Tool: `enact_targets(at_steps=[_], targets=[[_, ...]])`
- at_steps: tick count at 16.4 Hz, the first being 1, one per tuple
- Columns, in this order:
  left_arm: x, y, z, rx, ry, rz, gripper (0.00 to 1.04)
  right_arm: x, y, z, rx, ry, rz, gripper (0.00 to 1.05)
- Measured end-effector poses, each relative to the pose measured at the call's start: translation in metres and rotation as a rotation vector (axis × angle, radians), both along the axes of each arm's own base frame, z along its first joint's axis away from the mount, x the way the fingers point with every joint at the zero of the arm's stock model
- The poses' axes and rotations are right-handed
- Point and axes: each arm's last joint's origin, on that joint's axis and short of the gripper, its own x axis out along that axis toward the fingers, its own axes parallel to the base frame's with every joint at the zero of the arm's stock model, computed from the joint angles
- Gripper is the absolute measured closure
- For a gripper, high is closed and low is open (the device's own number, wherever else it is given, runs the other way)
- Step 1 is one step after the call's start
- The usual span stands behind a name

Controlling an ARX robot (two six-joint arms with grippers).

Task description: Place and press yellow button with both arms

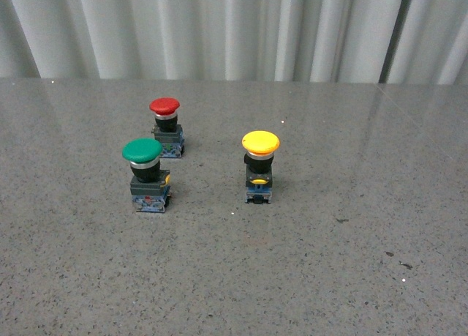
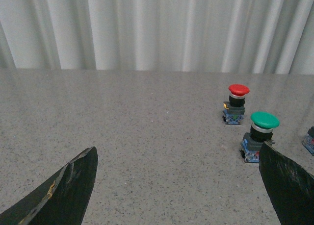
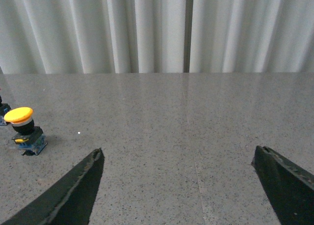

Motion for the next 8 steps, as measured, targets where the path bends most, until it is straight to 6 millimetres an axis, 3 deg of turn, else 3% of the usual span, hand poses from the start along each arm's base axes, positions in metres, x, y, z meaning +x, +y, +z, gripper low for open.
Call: enact_targets(at_steps=[1, 8], targets=[[0.0000, 0.0000, 0.0000, 0.000, 0.000, 0.000, 0.07, 0.0000, 0.0000, 0.0000, 0.000, 0.000, 0.000, 0.05], [0.0000, 0.0000, 0.0000, 0.000, 0.000, 0.000, 0.07, 0.0000, 0.0000, 0.0000, 0.000, 0.000, 0.000, 0.06]])
